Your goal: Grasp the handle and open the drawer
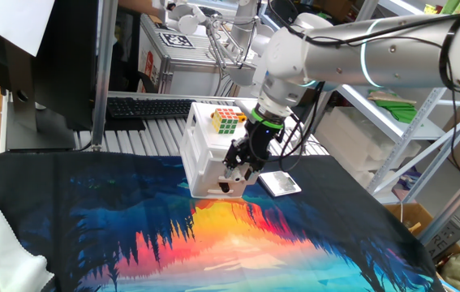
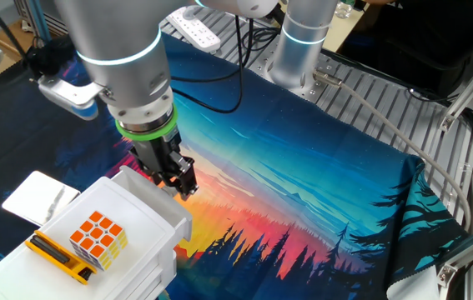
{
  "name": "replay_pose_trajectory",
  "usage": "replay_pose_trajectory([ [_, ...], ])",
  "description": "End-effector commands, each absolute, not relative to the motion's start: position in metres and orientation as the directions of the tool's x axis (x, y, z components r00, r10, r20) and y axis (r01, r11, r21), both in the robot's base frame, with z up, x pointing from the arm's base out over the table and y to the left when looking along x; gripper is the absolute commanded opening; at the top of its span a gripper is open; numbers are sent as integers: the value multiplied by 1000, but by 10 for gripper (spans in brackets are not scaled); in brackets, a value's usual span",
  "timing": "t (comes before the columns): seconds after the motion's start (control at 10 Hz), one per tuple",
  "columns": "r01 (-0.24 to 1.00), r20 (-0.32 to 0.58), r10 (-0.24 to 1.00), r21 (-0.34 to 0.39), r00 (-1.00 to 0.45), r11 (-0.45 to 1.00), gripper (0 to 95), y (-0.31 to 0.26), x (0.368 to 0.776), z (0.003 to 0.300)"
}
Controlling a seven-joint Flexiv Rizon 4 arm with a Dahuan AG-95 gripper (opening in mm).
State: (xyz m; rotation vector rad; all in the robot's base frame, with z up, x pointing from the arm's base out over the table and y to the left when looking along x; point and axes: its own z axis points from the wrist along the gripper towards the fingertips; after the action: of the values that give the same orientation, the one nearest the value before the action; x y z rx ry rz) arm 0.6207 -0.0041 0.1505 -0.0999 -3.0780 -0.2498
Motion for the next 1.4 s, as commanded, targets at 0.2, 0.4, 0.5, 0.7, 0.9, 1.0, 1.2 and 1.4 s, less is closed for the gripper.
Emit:
replay_pose_trajectory([
  [0.2,66,55,59,147,-997,987,570,-6,615,154],
  [0.4,36,36,31,144,-999,989,570,-10,604,163],
  [0.5,28,22,25,139,-999,990,570,-13,601,168],
  [0.7,21,-11,23,138,-1000,990,570,-13,600,168],
  [0.9,24,-15,26,143,-1000,989,570,-12,600,167],
  [1.0,28,-17,31,144,-999,989,570,-11,601,166],
  [1.2,27,-26,31,140,-999,990,570,-9,603,163],
  [1.4,16,-38,22,140,-999,990,380,-4,609,155],
])
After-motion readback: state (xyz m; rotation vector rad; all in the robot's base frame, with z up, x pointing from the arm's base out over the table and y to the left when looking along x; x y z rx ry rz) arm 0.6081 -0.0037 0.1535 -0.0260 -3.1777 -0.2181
